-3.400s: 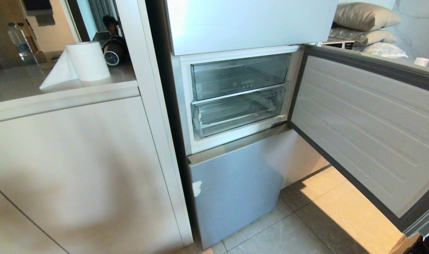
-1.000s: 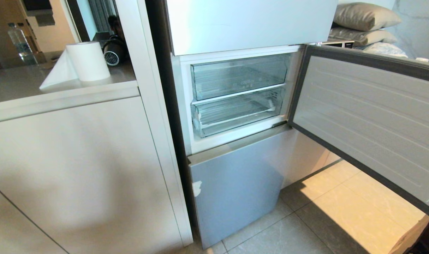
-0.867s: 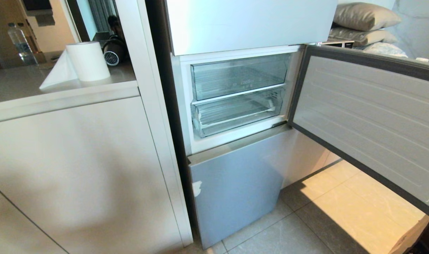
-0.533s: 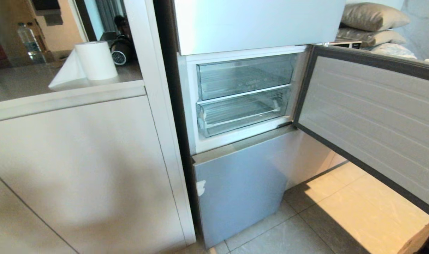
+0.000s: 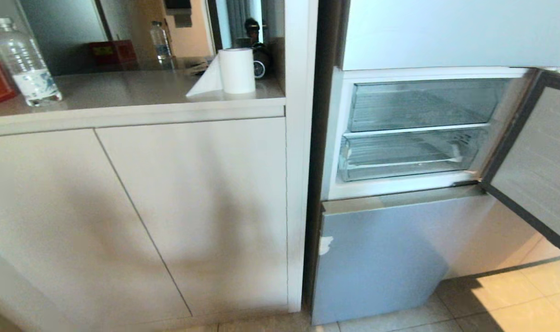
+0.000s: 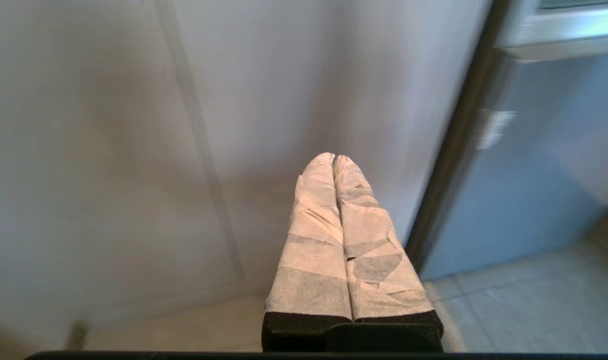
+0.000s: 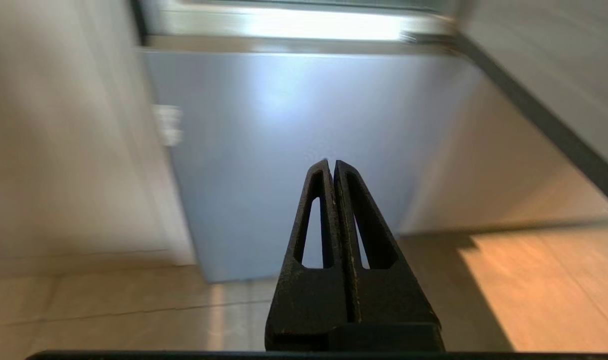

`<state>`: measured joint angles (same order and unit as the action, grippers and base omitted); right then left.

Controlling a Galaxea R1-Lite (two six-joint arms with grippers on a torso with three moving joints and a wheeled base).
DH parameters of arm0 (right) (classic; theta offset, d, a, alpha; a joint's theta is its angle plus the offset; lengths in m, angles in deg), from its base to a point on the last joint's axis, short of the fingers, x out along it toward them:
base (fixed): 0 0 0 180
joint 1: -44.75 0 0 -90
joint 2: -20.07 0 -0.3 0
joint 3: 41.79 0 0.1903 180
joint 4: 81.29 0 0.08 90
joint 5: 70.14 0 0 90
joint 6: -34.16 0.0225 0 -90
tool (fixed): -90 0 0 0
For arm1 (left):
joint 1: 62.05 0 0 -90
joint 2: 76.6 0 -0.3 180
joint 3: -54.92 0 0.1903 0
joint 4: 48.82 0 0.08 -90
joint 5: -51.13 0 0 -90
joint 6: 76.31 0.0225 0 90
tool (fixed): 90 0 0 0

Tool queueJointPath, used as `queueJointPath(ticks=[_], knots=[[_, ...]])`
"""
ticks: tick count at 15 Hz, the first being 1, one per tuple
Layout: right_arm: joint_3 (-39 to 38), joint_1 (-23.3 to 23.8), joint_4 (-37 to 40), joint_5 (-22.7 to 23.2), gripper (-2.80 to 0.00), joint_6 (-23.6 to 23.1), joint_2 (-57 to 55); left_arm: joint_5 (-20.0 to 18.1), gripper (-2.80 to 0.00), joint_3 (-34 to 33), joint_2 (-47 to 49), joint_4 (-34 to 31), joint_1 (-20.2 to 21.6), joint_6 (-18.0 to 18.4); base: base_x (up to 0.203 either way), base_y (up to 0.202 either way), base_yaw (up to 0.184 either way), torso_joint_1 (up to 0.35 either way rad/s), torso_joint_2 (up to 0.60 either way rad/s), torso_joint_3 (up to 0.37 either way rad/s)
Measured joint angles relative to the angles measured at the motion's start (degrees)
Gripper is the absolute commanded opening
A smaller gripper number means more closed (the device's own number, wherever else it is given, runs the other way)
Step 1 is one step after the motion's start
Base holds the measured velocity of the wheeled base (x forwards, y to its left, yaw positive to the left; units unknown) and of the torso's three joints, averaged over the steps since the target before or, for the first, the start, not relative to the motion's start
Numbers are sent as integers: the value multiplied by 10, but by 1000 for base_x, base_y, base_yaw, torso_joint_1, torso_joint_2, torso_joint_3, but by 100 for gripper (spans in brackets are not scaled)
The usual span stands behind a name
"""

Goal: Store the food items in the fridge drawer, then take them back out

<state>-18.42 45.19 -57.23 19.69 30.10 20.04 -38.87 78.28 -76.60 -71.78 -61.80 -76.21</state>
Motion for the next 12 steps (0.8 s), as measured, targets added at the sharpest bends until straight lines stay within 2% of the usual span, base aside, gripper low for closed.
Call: queueJointPath(ticks=[2, 7, 9, 12], knots=[[0, 0, 0, 1, -280, 1, 0, 0, -280, 0, 0, 0, 0, 0, 0, -5, 124, 0, 0, -1], [6, 0, -1, 9, -280, -22, -16, 0, -280, 0, 0, 0, 0, 0, 0, 0, 0, 0, 0, 0], [47, -1, -5, 19, -280, -7, -68, 0, -280, 0, 0, 0, 0, 0, 0, 0, 0, 0, 0, 0], [129, 0, -21, 49, -280, 29, -206, 0, -280, 0, 0, 0, 0, 0, 0, 0, 0, 0, 0, 0]])
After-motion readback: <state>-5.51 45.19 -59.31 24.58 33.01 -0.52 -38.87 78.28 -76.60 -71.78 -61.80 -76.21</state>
